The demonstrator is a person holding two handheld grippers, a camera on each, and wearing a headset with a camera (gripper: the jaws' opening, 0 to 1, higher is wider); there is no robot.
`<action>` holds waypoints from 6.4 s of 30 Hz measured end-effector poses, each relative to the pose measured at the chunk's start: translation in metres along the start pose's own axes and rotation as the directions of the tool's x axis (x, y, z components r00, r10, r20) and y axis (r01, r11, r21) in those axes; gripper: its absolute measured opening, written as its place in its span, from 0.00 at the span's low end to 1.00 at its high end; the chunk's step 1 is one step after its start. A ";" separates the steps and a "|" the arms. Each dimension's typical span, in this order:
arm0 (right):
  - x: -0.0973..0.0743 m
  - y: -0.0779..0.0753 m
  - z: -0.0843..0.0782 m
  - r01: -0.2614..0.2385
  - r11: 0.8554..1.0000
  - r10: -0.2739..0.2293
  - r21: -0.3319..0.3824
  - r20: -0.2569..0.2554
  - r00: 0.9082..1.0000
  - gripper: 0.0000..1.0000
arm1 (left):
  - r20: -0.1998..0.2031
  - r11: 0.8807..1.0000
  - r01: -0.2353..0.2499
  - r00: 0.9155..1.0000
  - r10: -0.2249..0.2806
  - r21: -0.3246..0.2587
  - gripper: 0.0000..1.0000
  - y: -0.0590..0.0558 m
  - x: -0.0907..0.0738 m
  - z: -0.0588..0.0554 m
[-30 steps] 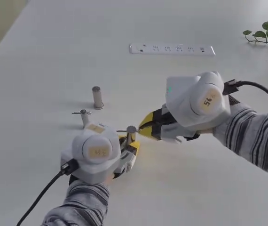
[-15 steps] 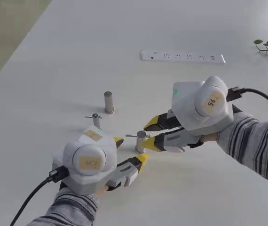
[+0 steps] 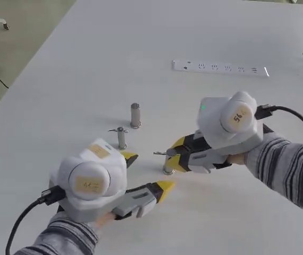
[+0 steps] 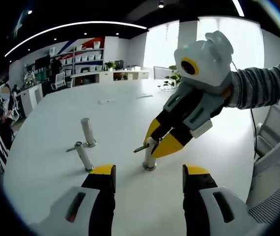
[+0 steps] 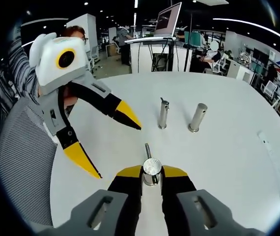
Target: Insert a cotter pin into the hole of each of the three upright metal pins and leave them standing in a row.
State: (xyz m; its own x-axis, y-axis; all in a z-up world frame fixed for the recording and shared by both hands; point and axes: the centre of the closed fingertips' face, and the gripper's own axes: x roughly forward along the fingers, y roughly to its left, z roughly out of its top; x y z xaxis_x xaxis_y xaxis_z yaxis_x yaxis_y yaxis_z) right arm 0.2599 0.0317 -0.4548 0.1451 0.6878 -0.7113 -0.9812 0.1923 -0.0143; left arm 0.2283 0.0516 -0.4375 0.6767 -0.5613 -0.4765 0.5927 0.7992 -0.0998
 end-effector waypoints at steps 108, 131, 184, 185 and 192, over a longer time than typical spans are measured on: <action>0.039 -0.079 0.079 0.063 0.976 -0.114 0.209 0.239 0.964 0.28 | 0.064 0.996 -0.085 0.994 0.085 0.006 0.96 0.040 -0.042 0.010; 0.072 -0.098 0.081 0.089 0.941 -0.175 0.326 0.243 0.954 0.12 | 0.059 0.994 -0.102 0.993 0.103 -0.033 0.90 0.042 -0.040 0.003; -0.041 -0.059 -0.002 0.124 0.983 -0.145 0.136 0.156 0.977 0.08 | 0.069 0.997 -0.079 0.994 0.079 -0.010 0.90 0.020 -0.053 0.018; -0.041 -0.056 -0.002 0.121 0.984 -0.142 0.134 0.155 0.978 0.08 | 0.072 0.997 -0.081 0.994 0.081 -0.013 0.90 0.020 -0.054 0.018; -0.042 -0.035 -0.006 0.104 0.988 -0.121 0.114 0.152 0.981 0.08 | 0.084 0.995 -0.097 0.992 0.097 -0.015 0.91 0.019 -0.060 0.020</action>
State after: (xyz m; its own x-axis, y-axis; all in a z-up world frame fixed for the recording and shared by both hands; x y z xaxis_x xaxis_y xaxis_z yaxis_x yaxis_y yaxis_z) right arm 0.2875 -0.0084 -0.4283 0.2800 0.7580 -0.5891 -0.9400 0.3411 -0.0078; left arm 0.2076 0.0957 -0.3933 0.7654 -0.4967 -0.4093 0.5181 0.8528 -0.0661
